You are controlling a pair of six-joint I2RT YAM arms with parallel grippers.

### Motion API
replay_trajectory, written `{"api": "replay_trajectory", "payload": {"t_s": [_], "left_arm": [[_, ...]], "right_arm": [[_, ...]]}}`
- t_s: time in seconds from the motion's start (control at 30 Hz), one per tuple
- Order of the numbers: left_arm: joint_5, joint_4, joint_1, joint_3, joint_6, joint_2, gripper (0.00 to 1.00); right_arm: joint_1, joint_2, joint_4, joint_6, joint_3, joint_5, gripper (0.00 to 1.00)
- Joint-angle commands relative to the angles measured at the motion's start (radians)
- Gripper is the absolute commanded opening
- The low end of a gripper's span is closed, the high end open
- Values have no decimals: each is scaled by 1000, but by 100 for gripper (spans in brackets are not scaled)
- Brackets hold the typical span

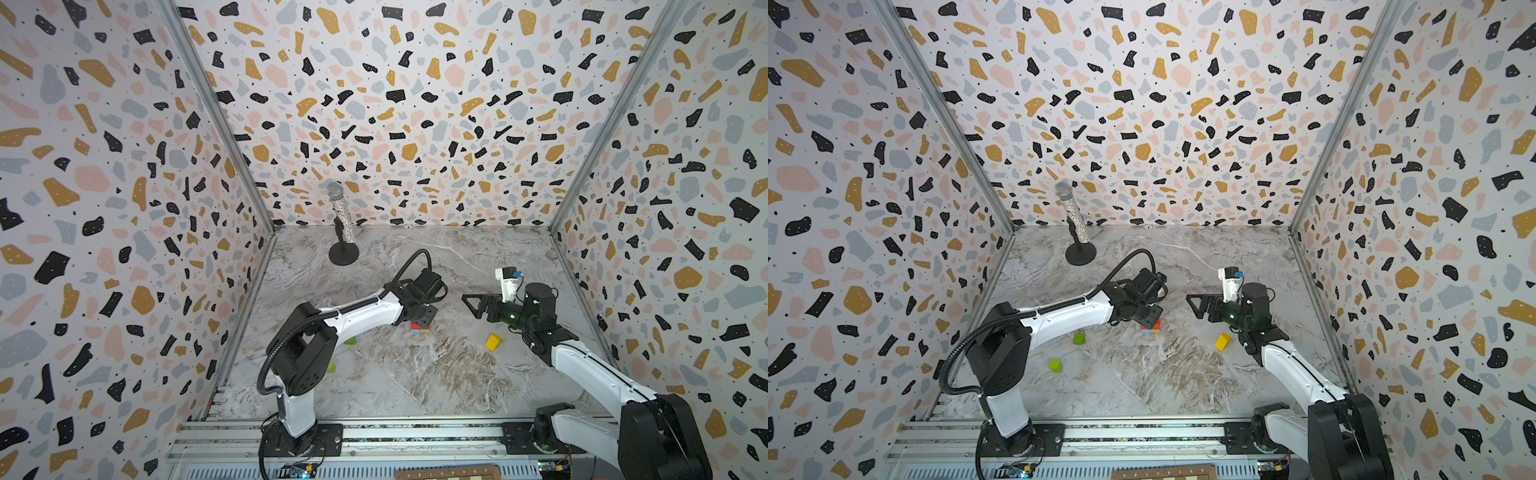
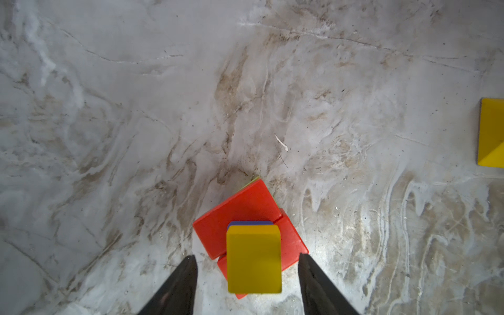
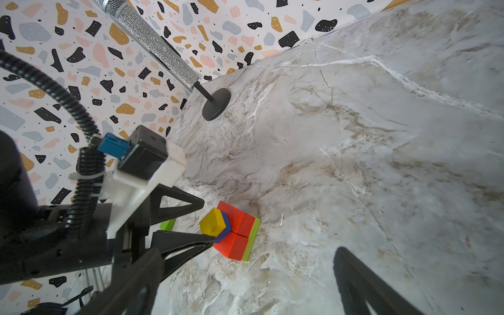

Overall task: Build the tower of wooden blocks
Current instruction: 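Open the left gripper and raise it off the yellow cube, then withdraw the left arm while moving the right gripper toward the green cube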

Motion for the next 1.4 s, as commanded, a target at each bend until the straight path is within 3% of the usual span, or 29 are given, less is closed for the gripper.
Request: {"api": "replay_trajectory", "payload": {"t_s": [0.0,0.3,0.43,0.53,0.8,1.0,1.37], "left_arm": [[-9,2,7,-1,-10,-45,65],[-54,6,17,-41,-45,-173,81],[-102,13,38,-86,-79,-259,98],[-145,7,79,-136,-132,-331,100],[-218,29,240,-320,-255,-580,100],[-176,39,348,-417,-278,-758,100],[-132,-1,500,-495,-240,-884,100]], "right_arm": [[-2,-15,-11,-21,20,-14,99],[12,9,-83,-58,75,-16,99],[35,23,-136,-82,118,-8,99],[86,42,-226,-127,185,53,94],[346,160,-480,-266,447,280,86],[495,378,-613,-354,666,316,83],[691,730,-711,-470,969,348,84]]}}
